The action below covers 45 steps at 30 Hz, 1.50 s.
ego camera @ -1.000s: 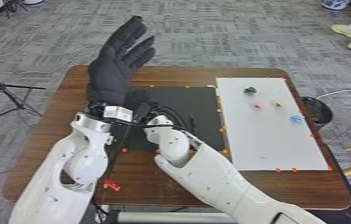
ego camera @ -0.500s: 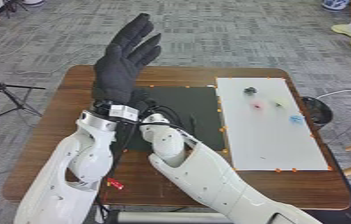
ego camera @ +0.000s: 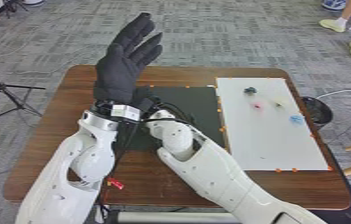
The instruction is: Arrange flowers
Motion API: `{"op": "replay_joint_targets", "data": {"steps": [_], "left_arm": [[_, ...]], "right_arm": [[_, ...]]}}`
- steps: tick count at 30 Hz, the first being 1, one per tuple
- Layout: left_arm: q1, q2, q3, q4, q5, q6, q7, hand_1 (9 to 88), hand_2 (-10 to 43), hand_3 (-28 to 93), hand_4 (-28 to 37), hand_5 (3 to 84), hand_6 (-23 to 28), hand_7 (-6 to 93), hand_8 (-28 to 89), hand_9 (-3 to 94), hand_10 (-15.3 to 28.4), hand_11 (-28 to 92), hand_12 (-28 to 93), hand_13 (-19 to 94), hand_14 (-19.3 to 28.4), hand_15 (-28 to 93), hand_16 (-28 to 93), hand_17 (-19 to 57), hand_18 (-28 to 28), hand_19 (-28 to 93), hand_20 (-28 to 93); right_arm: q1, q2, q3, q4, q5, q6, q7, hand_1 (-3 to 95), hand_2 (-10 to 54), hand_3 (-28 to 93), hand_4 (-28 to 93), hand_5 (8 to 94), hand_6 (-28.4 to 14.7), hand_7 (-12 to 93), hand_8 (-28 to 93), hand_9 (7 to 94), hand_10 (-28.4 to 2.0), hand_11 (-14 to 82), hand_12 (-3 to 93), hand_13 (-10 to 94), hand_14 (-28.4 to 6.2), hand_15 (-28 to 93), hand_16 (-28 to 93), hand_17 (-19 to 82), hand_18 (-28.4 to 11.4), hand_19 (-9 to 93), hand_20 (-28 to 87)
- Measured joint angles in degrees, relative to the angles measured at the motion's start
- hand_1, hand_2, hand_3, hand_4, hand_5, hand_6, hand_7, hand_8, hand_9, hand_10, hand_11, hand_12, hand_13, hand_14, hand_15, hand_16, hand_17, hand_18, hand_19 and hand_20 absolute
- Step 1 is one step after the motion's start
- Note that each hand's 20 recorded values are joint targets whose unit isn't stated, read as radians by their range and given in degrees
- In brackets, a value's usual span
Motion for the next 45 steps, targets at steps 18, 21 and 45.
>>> {"op": "replay_joint_targets", "data": {"steps": [18,21,45], "left_arm": [[0.1,-0.02,-0.25,-0.01,0.0,0.1,0.24,23.0,-6.2,67,-28.3,24.7,2.7,20.9,-11,19.3,10.5,14,17,17,16.0,9,6,-16.4,20.7,38,6],[0.1,-0.01,-0.23,-0.02,0.0,0.37,0.38,23.0,-6.1,67,-28.3,24.7,2.7,20.8,-11,19.3,10.5,14,17,17,16.0,9,7,-16.4,20.7,38,6],[4.2,1.51,-3.02,-3.19,-4.53,1.99,4.82,23.1,-5.8,68,-28.3,25.0,2.5,21.5,-11,20.1,10.5,14,17,18,15.5,10,7,-15.2,20.4,38,6]], "right_arm": [[-1.0,0.7,4.2,-0.2,3.8,-1.0,-10.9,39.9,-9.5,88,-28,37.9,1.5,24,-14,58.2,-1.4,16.9,11.1,64,-6.3,81,26,35,-17.8,90,52],[-1.0,0.8,4.3,-0.2,4.3,-0.4,-12.9,39.8,-9.5,88,-28,38.0,1.2,24,-14,59.6,-1.4,17.0,11.0,64,-6.5,80,26,35,-18.0,90,52],[-1.1,12.4,3.1,-16.3,18.6,-8.6,-14.5,35.1,-6.9,87,-28,34.9,1.7,23,-14,39.1,-13.6,48.8,28.5,52,-9.3,81,27,32,-17.4,88,51]]}}
